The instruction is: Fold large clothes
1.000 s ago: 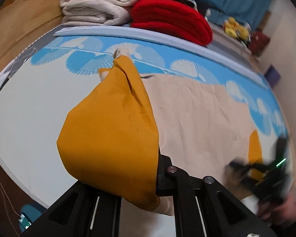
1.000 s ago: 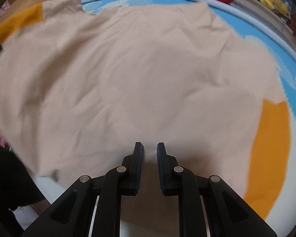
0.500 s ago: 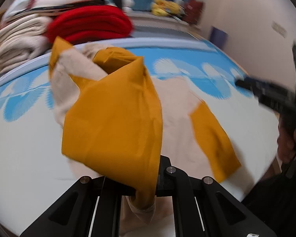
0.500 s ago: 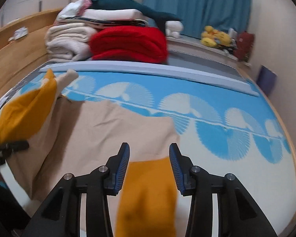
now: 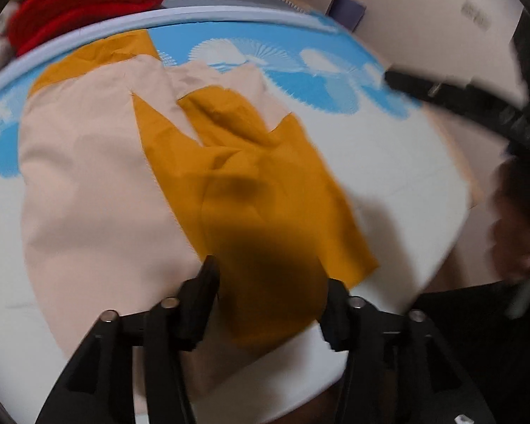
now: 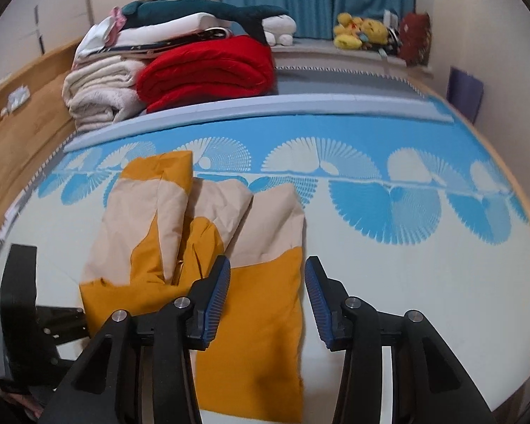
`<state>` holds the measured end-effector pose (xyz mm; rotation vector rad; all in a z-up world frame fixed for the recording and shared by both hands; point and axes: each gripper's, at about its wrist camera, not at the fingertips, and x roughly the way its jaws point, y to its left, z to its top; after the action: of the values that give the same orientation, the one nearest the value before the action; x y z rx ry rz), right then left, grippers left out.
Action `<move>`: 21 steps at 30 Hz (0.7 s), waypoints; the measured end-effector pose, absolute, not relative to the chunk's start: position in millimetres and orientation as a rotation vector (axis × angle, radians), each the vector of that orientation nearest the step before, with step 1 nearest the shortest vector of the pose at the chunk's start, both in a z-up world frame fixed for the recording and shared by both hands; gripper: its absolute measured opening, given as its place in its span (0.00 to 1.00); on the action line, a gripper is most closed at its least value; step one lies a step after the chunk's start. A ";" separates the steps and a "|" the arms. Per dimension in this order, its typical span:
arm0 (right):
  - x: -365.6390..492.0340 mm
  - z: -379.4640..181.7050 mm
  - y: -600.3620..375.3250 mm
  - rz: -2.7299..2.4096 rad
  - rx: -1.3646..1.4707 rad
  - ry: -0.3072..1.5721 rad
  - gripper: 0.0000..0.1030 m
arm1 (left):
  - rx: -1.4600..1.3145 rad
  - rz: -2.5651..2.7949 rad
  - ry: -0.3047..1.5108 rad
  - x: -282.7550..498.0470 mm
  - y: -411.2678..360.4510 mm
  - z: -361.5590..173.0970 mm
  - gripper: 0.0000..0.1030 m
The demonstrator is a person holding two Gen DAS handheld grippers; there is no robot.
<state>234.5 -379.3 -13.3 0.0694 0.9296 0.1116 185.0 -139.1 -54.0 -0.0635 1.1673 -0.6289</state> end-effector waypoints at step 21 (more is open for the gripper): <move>269.6 -121.3 -322.9 0.266 0.358 1.374 0.57 | -0.388 -0.194 1.095 204.1 28.3 -38.1 0.48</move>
<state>269.6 -322.9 -121.3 0.3579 1.3744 0.2663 204.1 28.3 -38.1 -0.3880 1.0948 -0.1937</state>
